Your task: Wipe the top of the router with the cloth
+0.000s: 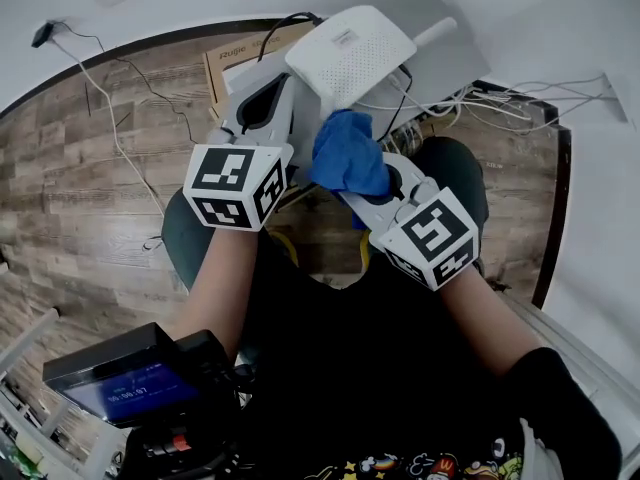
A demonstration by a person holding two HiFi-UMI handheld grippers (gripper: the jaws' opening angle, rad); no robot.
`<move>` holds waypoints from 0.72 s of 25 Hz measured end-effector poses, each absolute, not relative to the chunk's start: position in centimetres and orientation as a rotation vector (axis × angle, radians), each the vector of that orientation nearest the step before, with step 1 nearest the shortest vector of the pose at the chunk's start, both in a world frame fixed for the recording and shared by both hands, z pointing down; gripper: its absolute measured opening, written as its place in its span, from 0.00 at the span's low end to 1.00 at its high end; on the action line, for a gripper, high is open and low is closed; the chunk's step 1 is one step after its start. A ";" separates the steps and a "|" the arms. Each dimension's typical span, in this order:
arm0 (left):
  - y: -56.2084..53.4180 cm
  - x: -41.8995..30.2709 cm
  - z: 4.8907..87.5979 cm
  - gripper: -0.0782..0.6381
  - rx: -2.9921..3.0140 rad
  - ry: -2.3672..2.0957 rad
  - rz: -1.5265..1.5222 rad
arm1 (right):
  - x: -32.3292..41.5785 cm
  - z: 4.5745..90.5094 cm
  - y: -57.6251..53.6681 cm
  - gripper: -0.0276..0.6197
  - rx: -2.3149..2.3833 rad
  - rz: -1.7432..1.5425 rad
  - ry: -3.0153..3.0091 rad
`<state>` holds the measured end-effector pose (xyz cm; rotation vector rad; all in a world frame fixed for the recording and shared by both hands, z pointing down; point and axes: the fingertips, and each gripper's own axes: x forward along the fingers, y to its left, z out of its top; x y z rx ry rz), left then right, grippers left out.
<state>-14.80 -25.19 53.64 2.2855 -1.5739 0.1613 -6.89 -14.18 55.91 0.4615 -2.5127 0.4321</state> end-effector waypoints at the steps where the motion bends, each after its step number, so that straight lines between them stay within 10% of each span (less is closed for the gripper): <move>1: -24.9 -15.1 53.4 0.11 2.282 -1.584 0.159 | -7.7 55.6 -13.3 0.20 0.422 0.427 -2.527; 18: -22.5 -20.7 53.7 0.11 2.149 -1.775 0.140 | -14.8 55.6 -19.2 0.20 0.801 0.285 -2.520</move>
